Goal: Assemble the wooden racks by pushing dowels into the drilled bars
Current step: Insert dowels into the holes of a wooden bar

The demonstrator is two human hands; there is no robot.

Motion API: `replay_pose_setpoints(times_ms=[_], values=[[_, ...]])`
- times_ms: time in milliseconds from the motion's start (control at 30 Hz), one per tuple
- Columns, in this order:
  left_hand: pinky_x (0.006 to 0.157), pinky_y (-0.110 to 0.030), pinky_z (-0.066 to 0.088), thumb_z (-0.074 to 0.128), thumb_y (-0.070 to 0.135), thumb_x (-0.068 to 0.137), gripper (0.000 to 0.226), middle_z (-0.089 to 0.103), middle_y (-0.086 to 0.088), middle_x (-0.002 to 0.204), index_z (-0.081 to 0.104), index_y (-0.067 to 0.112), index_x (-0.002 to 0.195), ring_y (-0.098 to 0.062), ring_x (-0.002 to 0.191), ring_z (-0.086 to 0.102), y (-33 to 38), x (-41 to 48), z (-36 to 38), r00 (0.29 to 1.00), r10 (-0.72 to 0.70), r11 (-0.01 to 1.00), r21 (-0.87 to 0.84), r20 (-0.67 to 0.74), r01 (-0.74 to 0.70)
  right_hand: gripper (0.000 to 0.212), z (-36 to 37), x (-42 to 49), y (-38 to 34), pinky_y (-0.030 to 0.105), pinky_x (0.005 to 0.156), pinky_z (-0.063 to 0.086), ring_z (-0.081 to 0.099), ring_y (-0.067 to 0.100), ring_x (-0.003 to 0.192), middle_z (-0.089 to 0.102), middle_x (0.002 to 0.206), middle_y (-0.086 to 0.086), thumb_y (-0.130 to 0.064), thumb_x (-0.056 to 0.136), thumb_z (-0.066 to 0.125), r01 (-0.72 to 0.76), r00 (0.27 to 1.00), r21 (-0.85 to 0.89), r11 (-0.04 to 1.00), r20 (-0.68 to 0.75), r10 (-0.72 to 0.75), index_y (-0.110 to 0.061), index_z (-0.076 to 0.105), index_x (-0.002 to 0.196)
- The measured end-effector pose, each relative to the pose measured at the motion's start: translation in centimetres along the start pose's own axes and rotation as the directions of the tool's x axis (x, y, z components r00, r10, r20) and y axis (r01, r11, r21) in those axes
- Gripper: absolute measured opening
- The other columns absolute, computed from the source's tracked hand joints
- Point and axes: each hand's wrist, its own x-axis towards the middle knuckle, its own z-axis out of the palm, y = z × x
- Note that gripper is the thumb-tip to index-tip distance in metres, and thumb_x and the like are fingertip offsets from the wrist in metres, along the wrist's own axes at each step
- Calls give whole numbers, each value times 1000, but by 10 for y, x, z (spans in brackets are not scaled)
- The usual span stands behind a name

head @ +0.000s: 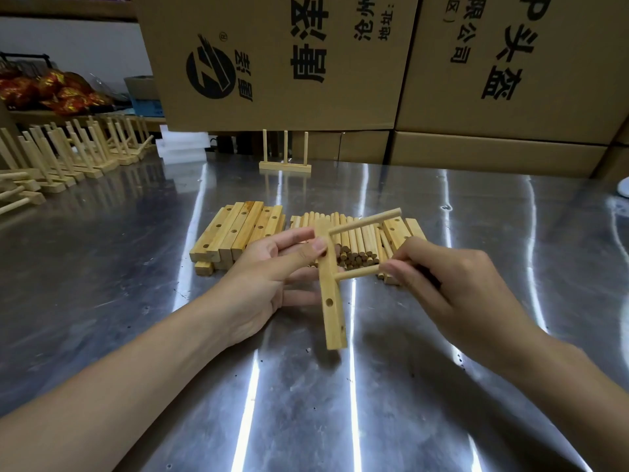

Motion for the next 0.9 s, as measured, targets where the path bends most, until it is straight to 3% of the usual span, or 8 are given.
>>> replay_pose_setpoints(times_ms=[100,233,333,433,567,733,900], values=[[81,-40,65,85,21,88,60,75,-18,128,57,10,140,-35,117,74,1,-1,-1,992,-94,996,11,79,94,34,1,1,4,8,55,34,55,5,62,61,78,-17,-47,106,51,-26,999,-7,1000,-40,25,-21,63,87],[82,-41,66,80,14,90,49,75,-19,127,65,4,136,-35,116,74,0,-1,0,993,-95,995,32,66,93,31,0,1,9,13,58,39,59,7,67,64,78,-19,-48,108,53,-43,999,-6,999,-2,43,-25,65,93],[83,-44,66,79,12,88,54,75,-19,126,62,2,139,-35,117,74,1,-1,1,994,-101,994,34,47,100,27,-1,3,10,5,60,35,57,-3,66,59,77,-30,-37,108,54,0,1000,-32,999,-8,0,-20,67,91],[79,-42,66,79,12,87,55,76,-17,125,61,3,139,-34,114,75,0,-2,1,996,-86,995,46,33,85,34,1,2,9,7,57,33,53,3,59,55,68,-25,-35,111,51,-48,999,13,999,4,48,-18,64,84],[75,-40,66,80,11,86,51,77,-16,123,63,5,134,-33,109,77,-2,-3,1,998,-57,997,47,26,55,39,2,2,1,12,55,32,48,7,56,49,57,-21,-41,107,47,-149,989,55,987,27,148,-35,49,68],[73,-40,66,86,16,79,55,78,-14,122,66,10,129,-32,108,78,-4,-3,1,1000,-24,997,73,-4,24,55,4,2,3,19,54,33,40,7,48,41,49,-10,-53,105,44,-339,937,161,927,149,317,-23,48,60],[73,-39,66,86,18,80,50,78,-15,121,69,10,127,-31,106,78,-2,-2,2,999,-33,996,81,0,33,45,-1,1,8,18,55,32,42,9,55,45,58,-9,-50,107,47,-211,975,117,970,103,199,-25,52,70]])
